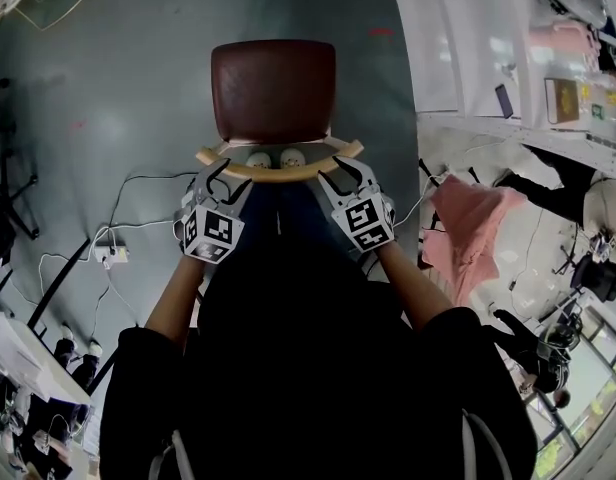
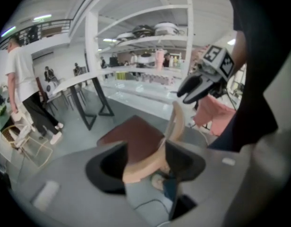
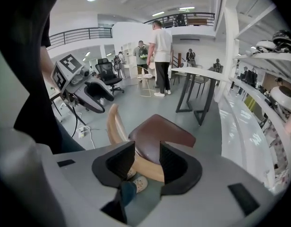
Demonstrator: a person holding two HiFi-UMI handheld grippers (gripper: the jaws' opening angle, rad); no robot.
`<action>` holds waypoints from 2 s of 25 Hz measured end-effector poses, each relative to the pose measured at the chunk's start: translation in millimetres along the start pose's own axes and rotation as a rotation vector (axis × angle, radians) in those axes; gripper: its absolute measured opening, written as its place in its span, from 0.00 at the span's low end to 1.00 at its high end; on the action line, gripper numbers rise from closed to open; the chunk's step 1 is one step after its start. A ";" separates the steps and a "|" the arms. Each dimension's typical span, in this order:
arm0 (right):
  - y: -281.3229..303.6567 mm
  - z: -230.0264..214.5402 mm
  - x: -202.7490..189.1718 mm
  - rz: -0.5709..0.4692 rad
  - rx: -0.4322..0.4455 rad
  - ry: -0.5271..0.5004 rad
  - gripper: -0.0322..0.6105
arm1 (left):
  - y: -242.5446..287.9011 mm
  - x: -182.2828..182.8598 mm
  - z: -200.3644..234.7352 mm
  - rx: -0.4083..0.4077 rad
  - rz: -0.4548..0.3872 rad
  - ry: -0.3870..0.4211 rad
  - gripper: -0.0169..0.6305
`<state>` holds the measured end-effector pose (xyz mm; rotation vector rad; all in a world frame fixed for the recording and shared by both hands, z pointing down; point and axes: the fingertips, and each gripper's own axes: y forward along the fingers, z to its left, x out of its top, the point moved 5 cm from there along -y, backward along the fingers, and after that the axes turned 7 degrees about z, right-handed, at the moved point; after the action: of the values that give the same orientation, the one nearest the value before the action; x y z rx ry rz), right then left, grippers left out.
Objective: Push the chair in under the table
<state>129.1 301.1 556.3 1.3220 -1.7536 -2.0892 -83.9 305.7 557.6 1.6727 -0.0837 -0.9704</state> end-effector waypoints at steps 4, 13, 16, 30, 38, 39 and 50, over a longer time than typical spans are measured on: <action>8.6 -2.7 -15.1 0.094 0.008 -0.090 0.33 | 13.0 -18.2 -5.0 -0.021 0.095 0.145 0.50; 29.2 -3.9 -43.4 0.297 -0.031 -0.473 0.36 | 30.4 -40.6 -10.7 -0.020 0.211 0.460 0.53; 39.0 1.0 -49.7 0.353 -0.038 -0.673 0.36 | 36.2 -42.9 -8.7 -0.008 0.231 0.564 0.53; 74.0 -9.8 -61.9 0.470 -0.034 -0.988 0.36 | 67.7 -57.1 9.7 -0.007 0.405 0.850 0.51; 77.5 -11.6 -61.2 0.466 -0.015 -1.086 0.34 | 75.8 -61.9 10.6 -0.003 0.430 0.922 0.35; 78.1 -11.5 -60.1 0.462 -0.011 -1.095 0.33 | 75.8 -62.0 11.9 -0.002 0.433 0.929 0.34; 79.9 -21.2 -46.9 0.429 -0.014 -1.128 0.32 | 74.6 -52.3 28.8 -0.011 0.393 0.994 0.32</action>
<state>137.8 286.3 649.7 -0.4209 -2.0027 -2.6906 -105.2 284.1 648.2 1.8613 0.2490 0.2047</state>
